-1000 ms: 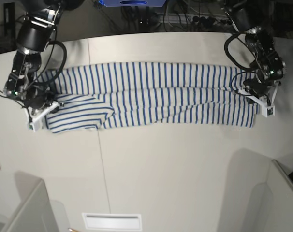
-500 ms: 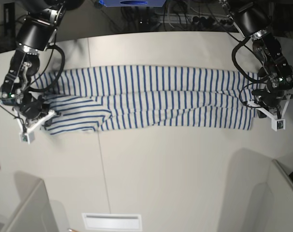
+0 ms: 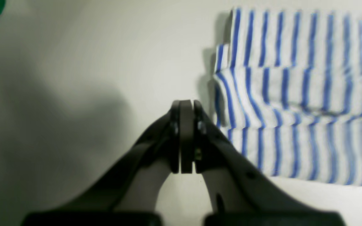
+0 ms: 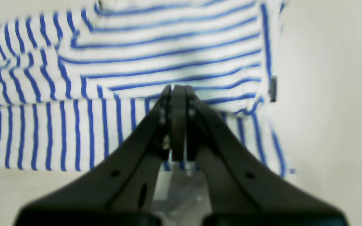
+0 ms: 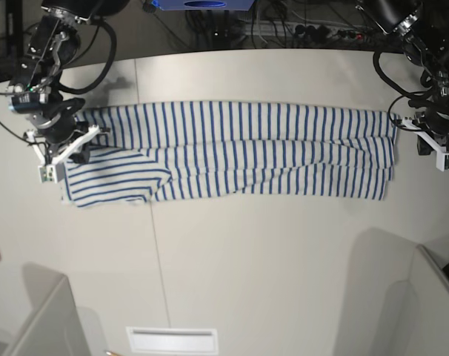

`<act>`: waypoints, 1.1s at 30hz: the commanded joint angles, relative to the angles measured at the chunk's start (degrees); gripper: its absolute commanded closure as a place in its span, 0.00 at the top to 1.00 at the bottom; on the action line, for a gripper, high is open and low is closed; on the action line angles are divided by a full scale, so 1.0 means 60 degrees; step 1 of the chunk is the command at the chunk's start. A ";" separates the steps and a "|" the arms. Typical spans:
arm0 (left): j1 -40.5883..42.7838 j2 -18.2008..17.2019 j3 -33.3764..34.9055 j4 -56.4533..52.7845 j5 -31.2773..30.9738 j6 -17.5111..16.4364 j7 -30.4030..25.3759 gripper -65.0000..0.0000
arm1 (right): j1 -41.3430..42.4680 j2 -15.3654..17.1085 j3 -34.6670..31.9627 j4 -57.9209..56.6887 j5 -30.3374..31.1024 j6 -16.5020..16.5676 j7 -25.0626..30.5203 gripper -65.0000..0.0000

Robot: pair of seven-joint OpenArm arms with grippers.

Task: Fold the T-shirt properly
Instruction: 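Grasp the strip's two ends with both grippers and pull them taut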

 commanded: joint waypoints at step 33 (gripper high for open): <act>-0.0980 -0.1124 0.2199 -0.5247 -0.2338 -0.0046 -0.0714 0.97 | -0.0533 -0.0511 0.0054 0.0171 0.0142 0.1101 0.0193 0.00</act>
